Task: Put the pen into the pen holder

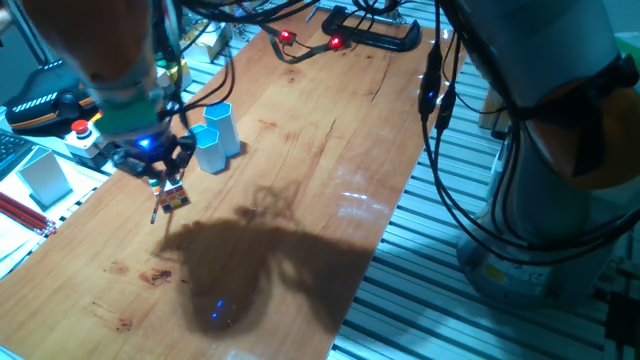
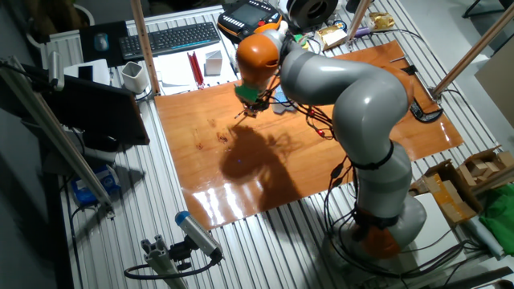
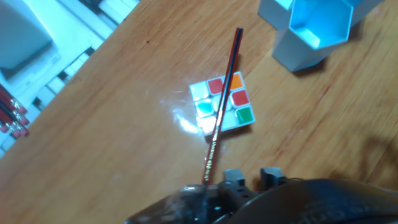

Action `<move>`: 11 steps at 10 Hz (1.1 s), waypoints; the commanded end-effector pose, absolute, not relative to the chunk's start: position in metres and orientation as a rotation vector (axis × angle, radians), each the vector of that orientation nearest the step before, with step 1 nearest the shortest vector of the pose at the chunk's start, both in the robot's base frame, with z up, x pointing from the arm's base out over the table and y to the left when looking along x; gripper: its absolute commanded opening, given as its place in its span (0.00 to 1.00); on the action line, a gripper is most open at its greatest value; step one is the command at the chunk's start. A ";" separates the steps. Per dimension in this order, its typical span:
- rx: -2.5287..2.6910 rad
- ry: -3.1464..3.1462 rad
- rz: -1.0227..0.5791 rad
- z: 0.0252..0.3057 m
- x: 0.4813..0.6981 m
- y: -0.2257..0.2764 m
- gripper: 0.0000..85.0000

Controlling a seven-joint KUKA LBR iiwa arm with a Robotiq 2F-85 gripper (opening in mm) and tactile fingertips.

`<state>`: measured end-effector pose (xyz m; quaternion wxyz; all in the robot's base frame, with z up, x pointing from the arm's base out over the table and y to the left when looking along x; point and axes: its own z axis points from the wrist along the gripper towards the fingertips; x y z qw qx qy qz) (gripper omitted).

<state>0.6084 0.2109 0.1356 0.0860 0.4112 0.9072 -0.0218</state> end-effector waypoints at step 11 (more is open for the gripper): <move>1.348 2.556 -0.101 0.110 0.629 0.225 0.48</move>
